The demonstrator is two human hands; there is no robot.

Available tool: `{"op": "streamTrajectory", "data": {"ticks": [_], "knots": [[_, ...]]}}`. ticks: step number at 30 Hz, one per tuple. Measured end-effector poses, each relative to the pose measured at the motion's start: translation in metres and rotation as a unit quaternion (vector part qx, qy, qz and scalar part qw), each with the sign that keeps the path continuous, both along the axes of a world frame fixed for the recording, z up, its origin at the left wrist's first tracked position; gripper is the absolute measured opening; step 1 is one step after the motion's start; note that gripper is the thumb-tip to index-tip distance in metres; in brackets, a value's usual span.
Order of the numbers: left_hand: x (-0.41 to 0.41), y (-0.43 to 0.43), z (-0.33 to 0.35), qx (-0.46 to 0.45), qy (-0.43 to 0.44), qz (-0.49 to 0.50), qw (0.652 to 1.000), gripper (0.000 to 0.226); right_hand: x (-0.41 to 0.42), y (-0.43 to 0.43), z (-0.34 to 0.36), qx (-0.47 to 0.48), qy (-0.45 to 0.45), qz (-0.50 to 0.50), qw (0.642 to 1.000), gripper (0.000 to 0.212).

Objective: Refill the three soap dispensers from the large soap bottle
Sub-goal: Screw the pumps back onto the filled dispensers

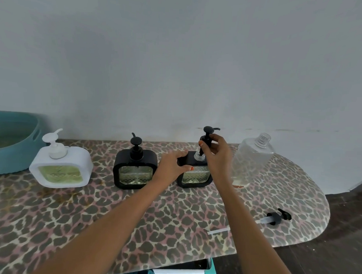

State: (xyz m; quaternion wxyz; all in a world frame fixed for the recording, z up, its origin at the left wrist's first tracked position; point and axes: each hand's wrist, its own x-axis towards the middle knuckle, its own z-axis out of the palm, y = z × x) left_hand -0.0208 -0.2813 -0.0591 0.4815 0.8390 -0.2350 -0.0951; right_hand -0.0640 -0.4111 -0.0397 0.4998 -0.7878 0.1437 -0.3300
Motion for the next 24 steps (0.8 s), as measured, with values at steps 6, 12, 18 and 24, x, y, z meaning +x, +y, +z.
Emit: {"op": "streamTrajectory", "data": {"ticks": [6,12,18,24], "knots": [[-0.001,0.0,0.001,-0.001,-0.005,0.007,1.0,0.058,-0.004,0.002,-0.02,-0.035,0.051,-0.008,0.998,0.032],[-0.002,0.001,0.002,-0.008,-0.002,0.011,1.0,0.057,-0.005,0.004,-0.029,-0.055,0.067,-0.024,0.996,0.031],[-0.003,0.0,0.001,-0.008,-0.002,0.015,1.0,0.057,0.001,0.008,-0.026,-0.064,0.108,-0.069,0.99,0.044],[-0.001,0.001,0.0,-0.002,-0.008,0.012,1.0,0.057,-0.005,-0.004,-0.02,-0.04,0.111,0.022,0.993,0.05]]}}
